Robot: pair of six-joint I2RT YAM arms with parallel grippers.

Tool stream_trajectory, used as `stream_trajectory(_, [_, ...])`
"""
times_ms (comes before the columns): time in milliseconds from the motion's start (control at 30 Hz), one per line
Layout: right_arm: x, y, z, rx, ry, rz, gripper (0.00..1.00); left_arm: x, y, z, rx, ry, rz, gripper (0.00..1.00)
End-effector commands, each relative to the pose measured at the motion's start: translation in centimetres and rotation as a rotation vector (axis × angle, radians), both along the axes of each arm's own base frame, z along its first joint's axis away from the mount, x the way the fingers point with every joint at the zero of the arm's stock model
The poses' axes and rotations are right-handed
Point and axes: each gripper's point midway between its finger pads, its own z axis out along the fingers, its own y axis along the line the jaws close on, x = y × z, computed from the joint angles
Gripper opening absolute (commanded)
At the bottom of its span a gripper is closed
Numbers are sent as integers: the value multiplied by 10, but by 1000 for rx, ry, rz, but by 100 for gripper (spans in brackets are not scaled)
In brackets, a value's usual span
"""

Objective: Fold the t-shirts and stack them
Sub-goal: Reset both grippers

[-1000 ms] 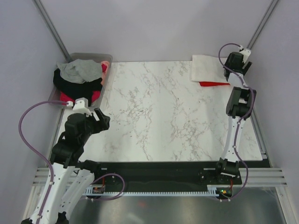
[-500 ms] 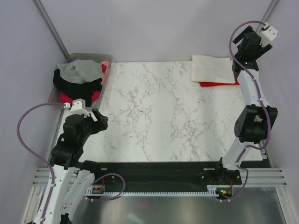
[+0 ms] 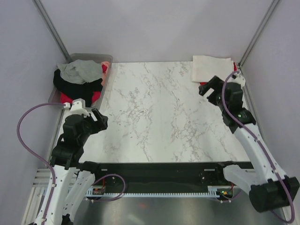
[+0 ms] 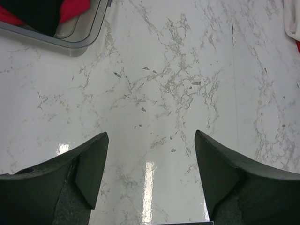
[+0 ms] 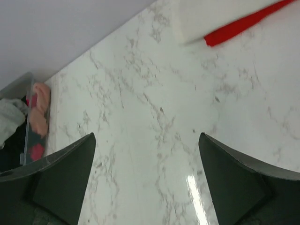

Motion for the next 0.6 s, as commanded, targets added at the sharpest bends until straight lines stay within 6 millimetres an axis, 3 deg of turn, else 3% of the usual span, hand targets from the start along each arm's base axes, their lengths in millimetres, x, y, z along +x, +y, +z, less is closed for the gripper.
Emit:
stream_trajectory(0, [-61,9,-22,116,46,33,98,7,-1,0,33,-4,-27,81])
stream_trajectory(33, [-75,10,-49,135,99,40,98,8,-1,-1,35,0,-25,81])
stream_trajectory(100, [-97,13,-50,164,77,71,98,8,-1,-3,33,9,-23,81])
stream_trajectory(133, [-107,13,-62,162,114,76,98,9,-1,-4,34,15,-20,81])
stream_trajectory(233, [-123,12,-63,162,128,86,98,11,0,-8,36,41,-11,81])
stream_trajectory(567, [-133,9,-54,140,135,95,98,15,-2,-21,41,106,-10,81])
